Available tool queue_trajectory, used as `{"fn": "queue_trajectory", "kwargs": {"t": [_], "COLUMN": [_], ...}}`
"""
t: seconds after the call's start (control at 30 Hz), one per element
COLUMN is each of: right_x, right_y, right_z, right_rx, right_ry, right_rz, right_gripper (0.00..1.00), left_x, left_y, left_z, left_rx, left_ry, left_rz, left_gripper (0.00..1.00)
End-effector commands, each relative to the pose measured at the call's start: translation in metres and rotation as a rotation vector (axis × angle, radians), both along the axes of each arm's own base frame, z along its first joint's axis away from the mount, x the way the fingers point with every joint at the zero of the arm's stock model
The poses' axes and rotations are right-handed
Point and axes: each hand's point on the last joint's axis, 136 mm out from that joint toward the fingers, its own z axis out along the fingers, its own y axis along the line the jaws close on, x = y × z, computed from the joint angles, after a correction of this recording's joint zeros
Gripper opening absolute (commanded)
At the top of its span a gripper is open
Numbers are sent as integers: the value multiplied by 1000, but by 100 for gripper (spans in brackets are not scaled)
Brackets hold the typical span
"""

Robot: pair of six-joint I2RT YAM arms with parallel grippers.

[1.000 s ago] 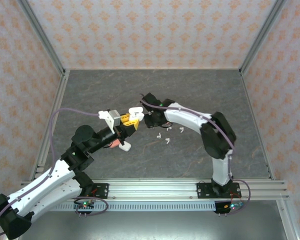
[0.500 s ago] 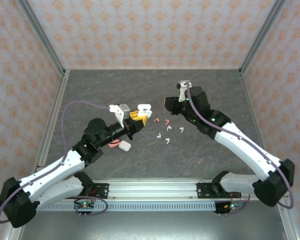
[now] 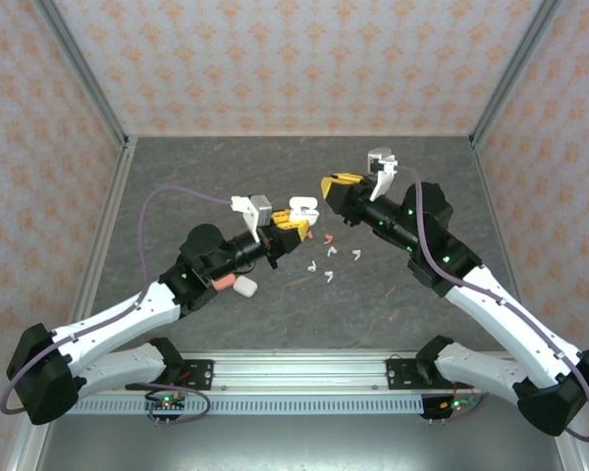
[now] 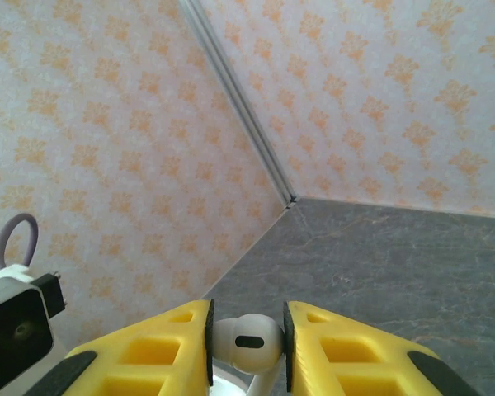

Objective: Insert wireless bluetooth earbuds into charging case

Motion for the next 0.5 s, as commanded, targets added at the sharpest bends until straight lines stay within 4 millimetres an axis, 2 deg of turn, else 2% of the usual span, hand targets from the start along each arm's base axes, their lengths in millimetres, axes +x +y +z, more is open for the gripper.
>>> {"fn": "queue_trajectory", "kwargs": {"t": [0.0, 0.47], "right_x": [-9, -16], "right_y": [8, 15], "right_z": [11, -7], "right_rx": [42, 12], "right_ry": [-36, 9], "right_rz": [51, 71], "right_gripper": [27, 27], "left_x": [-4, -3], "left_y": [-2, 5], "left_z": [37, 43], "left_rx": [-82, -106], "left_ry": [-73, -81], "left_rz": [-6, 40], "left_gripper": [0, 0]}}
